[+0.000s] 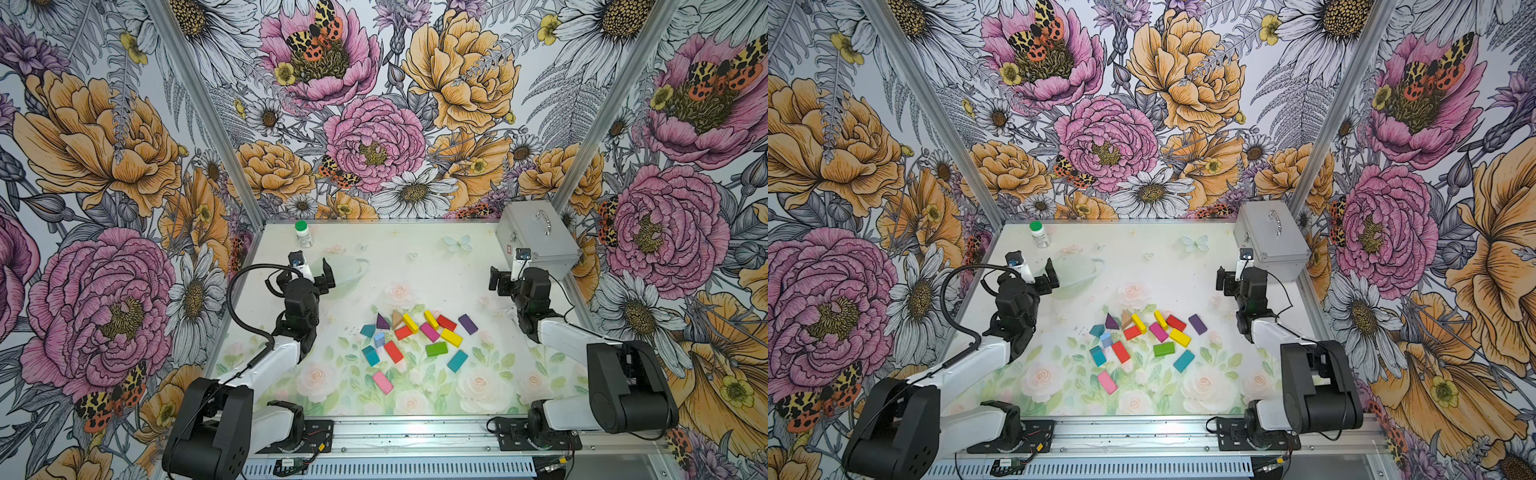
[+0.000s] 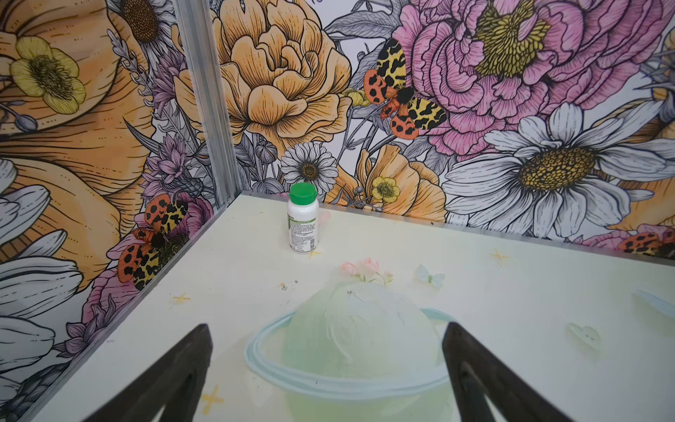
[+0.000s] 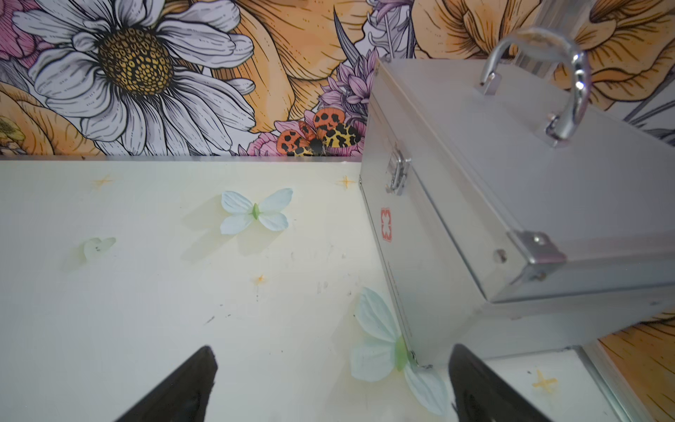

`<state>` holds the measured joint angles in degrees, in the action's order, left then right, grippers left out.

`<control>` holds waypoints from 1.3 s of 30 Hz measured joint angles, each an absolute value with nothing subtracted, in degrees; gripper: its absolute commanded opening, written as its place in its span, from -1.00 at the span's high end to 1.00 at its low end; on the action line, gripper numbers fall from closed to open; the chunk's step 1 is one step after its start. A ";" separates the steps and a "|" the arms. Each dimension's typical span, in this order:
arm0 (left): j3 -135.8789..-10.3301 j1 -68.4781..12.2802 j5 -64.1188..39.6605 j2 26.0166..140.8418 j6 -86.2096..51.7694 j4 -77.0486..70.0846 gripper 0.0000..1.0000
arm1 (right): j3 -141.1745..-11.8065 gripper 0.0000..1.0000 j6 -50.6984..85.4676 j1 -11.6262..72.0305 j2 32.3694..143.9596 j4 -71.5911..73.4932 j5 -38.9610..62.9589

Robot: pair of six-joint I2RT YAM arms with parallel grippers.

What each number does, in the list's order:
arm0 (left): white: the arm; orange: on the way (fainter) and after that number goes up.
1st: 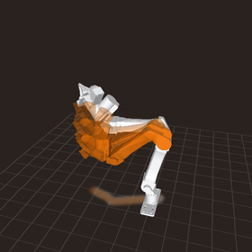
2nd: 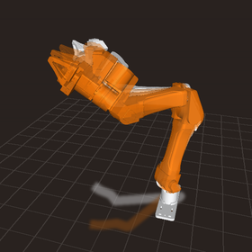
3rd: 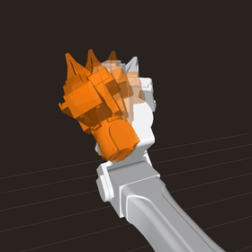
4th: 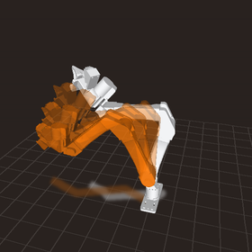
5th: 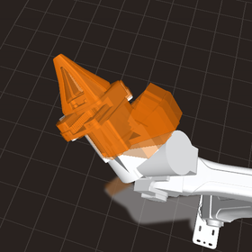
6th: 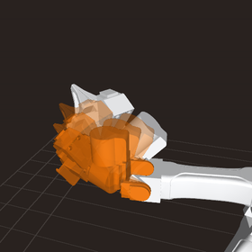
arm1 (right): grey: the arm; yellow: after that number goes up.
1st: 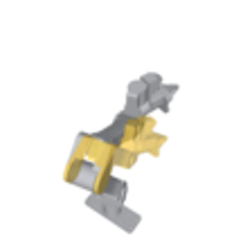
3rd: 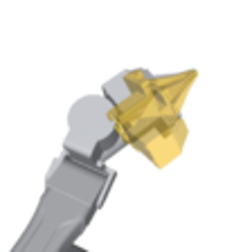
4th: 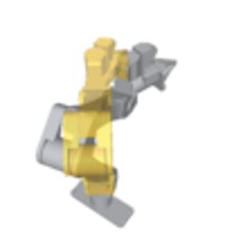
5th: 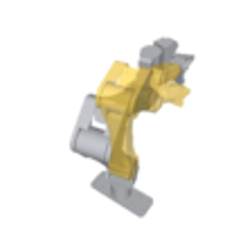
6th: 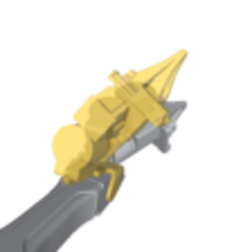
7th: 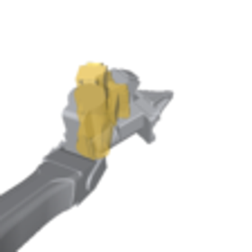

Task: Assemble a piece of candy with building blocks
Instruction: Pick up the building block from the center of the board.

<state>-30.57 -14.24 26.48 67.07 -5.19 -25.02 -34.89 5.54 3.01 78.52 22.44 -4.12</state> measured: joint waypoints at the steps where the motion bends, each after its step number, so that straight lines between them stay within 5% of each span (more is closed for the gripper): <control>1: -32.69 -14.85 27.40 66.52 -6.94 -21.19 -0.97 | -36.62 -0.99 6.31 3.36 77.47 19.55 -3.75; 6: -43.48 -18.02 25.61 66.39 -15.92 -1.04 -0.97 | -45.67 -1.00 10.00 4.60 73.36 0.45 2.85; 15: -45.21 -24.56 2.20 70.11 -28.34 14.90 -0.97 | -47.03 -1.00 13.08 12.58 63.16 -23.22 14.50; 23: -45.28 -29.36 -3.09 81.19 -29.50 18.04 -0.97 | -51.48 -0.91 10.48 22.52 77.47 -32.45 14.98; 26: -45.54 -30.17 -3.11 82.50 -29.67 18.96 -0.97 | -54.72 -0.77 8.80 24.95 81.21 -34.28 14.81; 34: -47.22 -31.29 -3.53 82.83 -29.67 19.11 -0.97 | -62.11 0.10 3.88 29.50 91.22 -34.79 14.81; 39: -47.35 -31.29 -3.62 82.87 -29.65 19.14 -0.97 | -64.25 0.18 1.76 30.87 95.61 -36.45 14.83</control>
